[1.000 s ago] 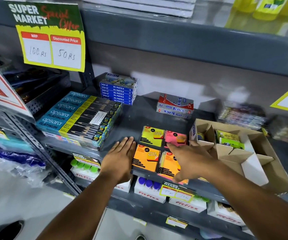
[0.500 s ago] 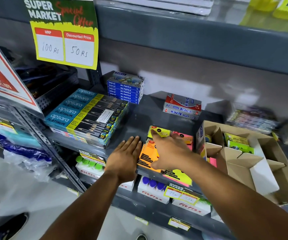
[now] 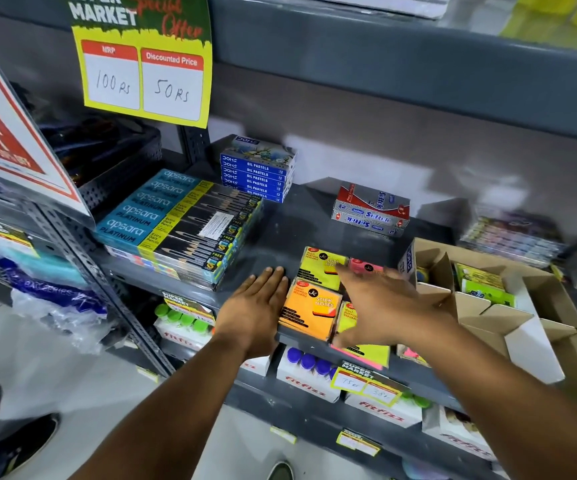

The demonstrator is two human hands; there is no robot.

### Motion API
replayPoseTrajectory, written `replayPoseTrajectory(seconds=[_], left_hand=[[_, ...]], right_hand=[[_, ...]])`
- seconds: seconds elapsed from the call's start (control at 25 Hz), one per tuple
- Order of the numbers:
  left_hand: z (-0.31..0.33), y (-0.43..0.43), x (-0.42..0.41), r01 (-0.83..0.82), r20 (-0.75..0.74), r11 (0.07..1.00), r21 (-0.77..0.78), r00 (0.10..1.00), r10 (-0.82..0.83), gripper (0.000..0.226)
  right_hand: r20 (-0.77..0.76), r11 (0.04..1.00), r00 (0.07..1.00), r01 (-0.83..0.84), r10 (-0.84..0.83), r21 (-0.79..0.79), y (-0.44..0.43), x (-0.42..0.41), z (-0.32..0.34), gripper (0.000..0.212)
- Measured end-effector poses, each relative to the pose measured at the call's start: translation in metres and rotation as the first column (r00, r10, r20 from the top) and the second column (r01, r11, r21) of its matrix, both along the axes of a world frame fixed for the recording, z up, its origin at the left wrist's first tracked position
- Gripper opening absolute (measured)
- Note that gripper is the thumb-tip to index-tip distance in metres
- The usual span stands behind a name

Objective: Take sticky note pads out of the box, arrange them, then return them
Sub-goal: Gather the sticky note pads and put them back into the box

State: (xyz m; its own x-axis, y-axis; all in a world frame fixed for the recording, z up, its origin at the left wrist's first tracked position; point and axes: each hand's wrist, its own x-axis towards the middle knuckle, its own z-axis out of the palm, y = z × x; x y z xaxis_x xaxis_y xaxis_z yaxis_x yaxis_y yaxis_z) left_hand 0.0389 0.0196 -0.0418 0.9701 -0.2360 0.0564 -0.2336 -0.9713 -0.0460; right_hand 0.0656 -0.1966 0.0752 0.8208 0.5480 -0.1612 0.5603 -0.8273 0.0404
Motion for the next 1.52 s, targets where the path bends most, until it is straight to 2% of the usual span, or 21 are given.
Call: replayPoseTrajectory(seconds=[0.12,0.24,0.4,0.52,0.64,0.72,0.92,1.08,1.16,1.24,1.32,1.44,1.52], left_hand=[[0.002,-0.001,-0.001,-0.003,0.003,1.0,-0.029,1.0,0.003,0.1],[0.006,-0.001,-0.003,0.006,-0.002,0.999,-0.038,1.0,-0.006,0.1],[0.004,-0.001,-0.002,0.003,-0.006,0.999,-0.033,1.0,-0.003,0.099],[0.001,0.0,-0.001,0.005,0.004,0.999,-0.035,1.0,-0.005,0.096],[0.0,0.0,-0.001,0.023,0.013,1.0,-0.014,1.0,-0.023,0.096],[-0.001,0.001,-0.002,0.027,0.014,1.0,-0.003,1.0,-0.027,0.097],[-0.001,0.002,-0.001,0.031,0.006,0.999,-0.009,1.0,-0.031,0.094],[-0.001,0.003,-0.002,0.031,0.0,0.999,-0.008,1.0,-0.031,0.095],[-0.002,0.004,-0.002,0.034,-0.002,0.999,-0.005,0.999,-0.034,0.097],[-0.002,0.004,-0.002,0.039,0.0,0.999,-0.002,0.999,-0.039,0.097],[-0.002,0.005,-0.001,0.03,-0.003,1.0,-0.008,1.0,-0.03,0.097],[0.0,0.004,0.0,0.008,-0.002,1.0,-0.029,1.0,-0.008,0.099],[0.002,0.002,-0.001,0.009,-0.003,0.999,-0.044,1.0,-0.009,0.1]], right_hand=[[-0.022,0.98,1.0,-0.014,0.01,-0.196,-0.025,-0.013,-0.008,0.122],[0.048,0.975,0.998,-0.023,0.034,-0.22,-0.027,-0.019,-0.016,0.116],[0.009,0.991,1.0,0.009,-0.007,-0.134,-0.026,-0.007,-0.002,0.109],[0.083,0.999,0.996,0.047,-0.046,-0.001,-0.019,0.02,0.019,0.09],[0.114,0.994,0.992,0.041,-0.053,0.105,0.004,0.051,0.019,0.082],[0.052,0.99,0.997,0.05,-0.058,0.135,0.019,0.069,0.009,0.084],[-0.123,0.989,0.986,0.123,-0.113,0.079,0.037,0.096,-0.015,0.108],[-0.26,0.984,0.958,0.151,-0.122,0.094,0.037,0.097,-0.022,0.114],[-0.304,0.966,0.944,0.187,-0.126,0.181,0.032,0.095,-0.01,0.11],[-0.236,0.957,0.967,0.152,-0.092,0.249,0.021,0.083,0.007,0.093],[-0.182,0.989,0.983,0.042,-0.015,0.142,0.006,0.055,0.015,0.078],[-0.205,0.982,0.978,-0.067,0.03,-0.175,-0.011,0.001,0.004,0.078],[-0.14,0.965,0.99,-0.066,0.03,-0.254,-0.015,-0.013,-0.006,0.08]])
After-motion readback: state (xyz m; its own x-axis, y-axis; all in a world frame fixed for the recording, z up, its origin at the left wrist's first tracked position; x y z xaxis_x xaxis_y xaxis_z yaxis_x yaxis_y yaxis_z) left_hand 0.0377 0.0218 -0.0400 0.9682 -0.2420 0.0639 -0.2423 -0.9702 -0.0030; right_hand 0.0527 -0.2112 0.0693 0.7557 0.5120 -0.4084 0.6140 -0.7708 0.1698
